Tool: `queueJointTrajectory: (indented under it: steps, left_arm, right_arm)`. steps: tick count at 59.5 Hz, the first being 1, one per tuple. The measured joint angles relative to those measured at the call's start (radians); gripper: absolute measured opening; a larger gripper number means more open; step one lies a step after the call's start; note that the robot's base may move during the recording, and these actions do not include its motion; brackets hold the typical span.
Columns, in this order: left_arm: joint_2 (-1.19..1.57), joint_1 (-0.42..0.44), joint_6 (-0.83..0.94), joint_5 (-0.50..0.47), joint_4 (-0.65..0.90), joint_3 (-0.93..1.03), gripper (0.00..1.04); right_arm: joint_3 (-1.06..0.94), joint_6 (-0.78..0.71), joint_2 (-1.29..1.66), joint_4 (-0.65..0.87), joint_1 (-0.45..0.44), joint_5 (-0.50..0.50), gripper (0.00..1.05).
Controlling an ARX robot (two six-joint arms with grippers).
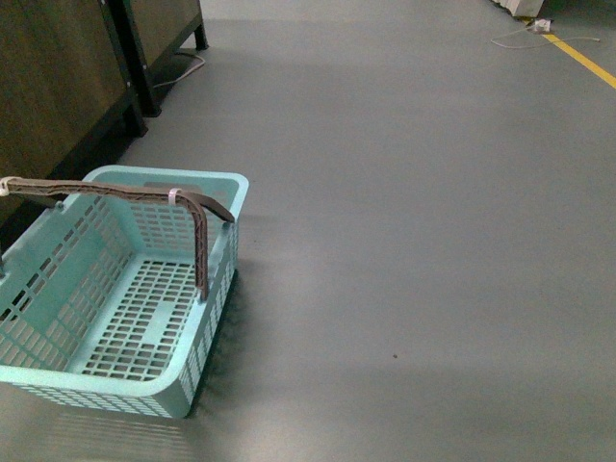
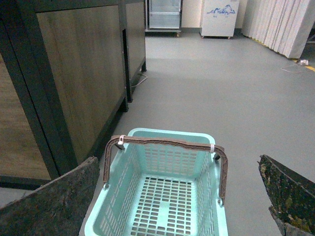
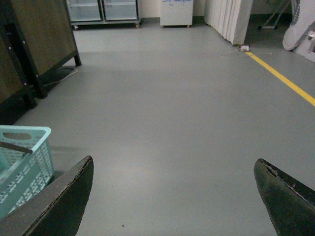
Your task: Pick lemon and mango into basket
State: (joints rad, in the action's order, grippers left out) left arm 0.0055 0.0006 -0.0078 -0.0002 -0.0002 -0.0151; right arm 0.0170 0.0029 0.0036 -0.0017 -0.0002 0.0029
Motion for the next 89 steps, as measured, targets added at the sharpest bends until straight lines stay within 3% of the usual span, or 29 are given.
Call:
queueJointTrajectory:
  steps: [28,34,39,53,61,68,89]
  left_arm:
    - [0.000,0.000,0.000,0.000,0.000,0.000,0.98]
    - [0.193,-0.082,-0.280,-0.292,-0.314,-0.124,0.98]
    - [0.301,-0.045,-0.500,-0.299,-0.375,-0.138,0.98]
    - [0.645,0.169,-0.749,-0.038,-0.033,-0.183,0.98]
    - [1.025,0.244,-0.925,0.118,0.271,-0.304,0.98]
    - [1.336,0.235,-1.054,0.101,0.420,-0.424,0.98]
    - [1.857,0.124,-1.208,0.037,0.483,-0.755,0.98]
  right_arm:
    - [0.000,0.000,0.000,0.000,0.000,0.000,0.96]
    - [0.000,0.000,0.000,0.000,0.000,0.000,0.96]
    - [0.000,0.000,0.000,0.000,0.000,-0.002,0.96]
    - [0.000,0.000,0.000,0.000,0.000,0.000,0.96]
    - [0.000,0.000,0.000,0.000,0.000,-0.001,0.96]
    - [0.000,0.000,0.000,0.000,0.000,-0.001,0.96]
    - [0.000,0.000,0.000,0.000,0.000,-0.001,0.96]
